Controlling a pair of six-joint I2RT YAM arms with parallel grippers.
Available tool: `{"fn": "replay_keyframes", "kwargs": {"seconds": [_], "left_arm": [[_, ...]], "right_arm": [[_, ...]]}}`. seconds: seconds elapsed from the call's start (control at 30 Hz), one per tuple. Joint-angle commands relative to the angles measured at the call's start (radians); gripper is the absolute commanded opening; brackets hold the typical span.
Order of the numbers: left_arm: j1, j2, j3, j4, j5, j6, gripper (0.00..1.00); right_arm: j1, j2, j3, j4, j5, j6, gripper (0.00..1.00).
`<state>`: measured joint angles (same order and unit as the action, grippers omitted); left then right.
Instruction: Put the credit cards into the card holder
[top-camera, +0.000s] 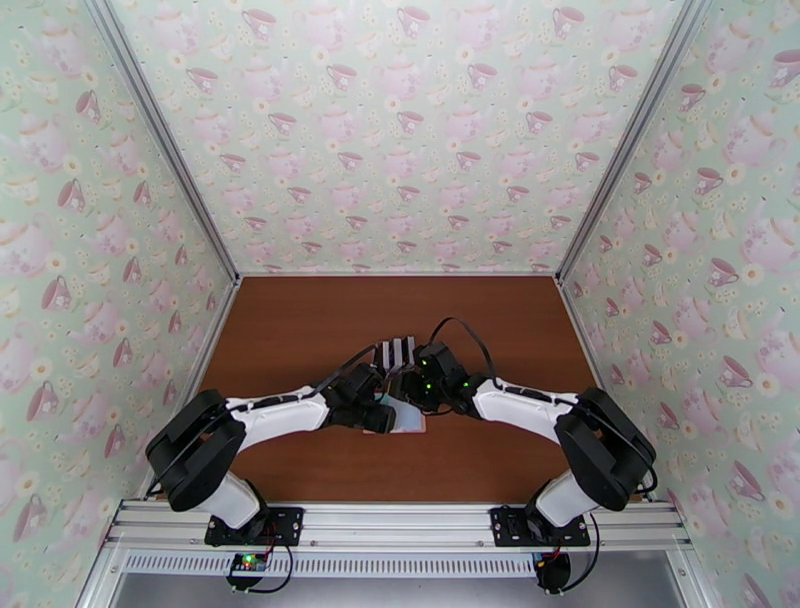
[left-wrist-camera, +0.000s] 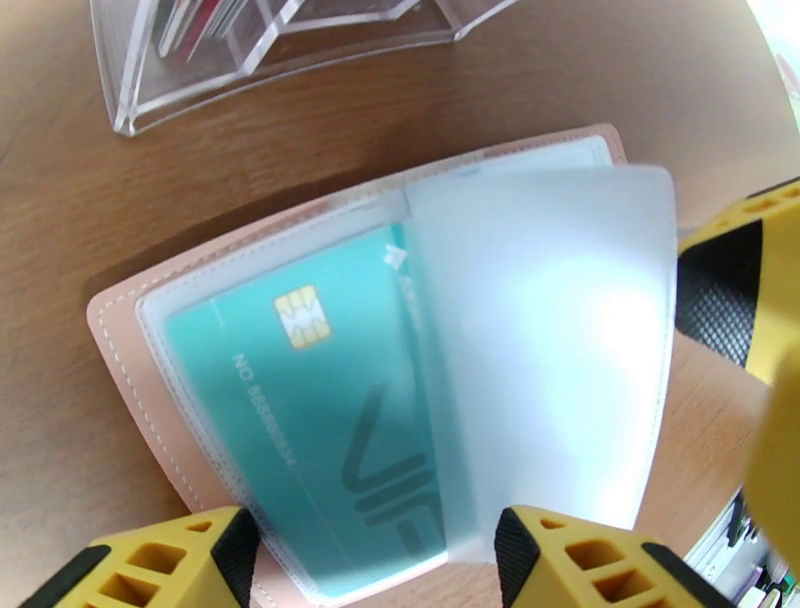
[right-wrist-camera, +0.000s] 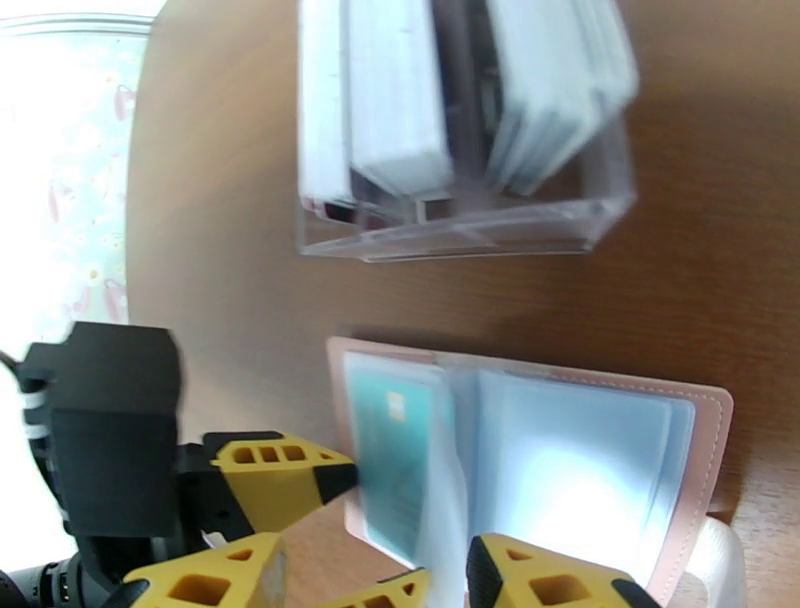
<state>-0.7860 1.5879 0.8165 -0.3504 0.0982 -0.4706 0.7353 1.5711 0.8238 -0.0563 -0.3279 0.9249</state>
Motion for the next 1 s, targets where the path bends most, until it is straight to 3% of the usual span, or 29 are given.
{"fn": "replay_keyframes", "kwargs": {"seconds": [0.0,0.53,0.97], "left_arm": [[0.011,-0.024,0.026,-0.053,0.026,-0.005,0.7],[0.097,-0.148,0.023,-0.113,0.026,0.025,0.71],[0.184,-0.293,-0.143,-0.106,0.01,0.005,0.71]], "right_arm": [[0.017,-0.002,0.021,0.027,-0.023,0.023,0.52],[0.058,0.049,0.069,0.048,-0.035,0.039,0.53],[0.075,0.203,0.077,0.158,-0.098,0.073,0.52]]}}
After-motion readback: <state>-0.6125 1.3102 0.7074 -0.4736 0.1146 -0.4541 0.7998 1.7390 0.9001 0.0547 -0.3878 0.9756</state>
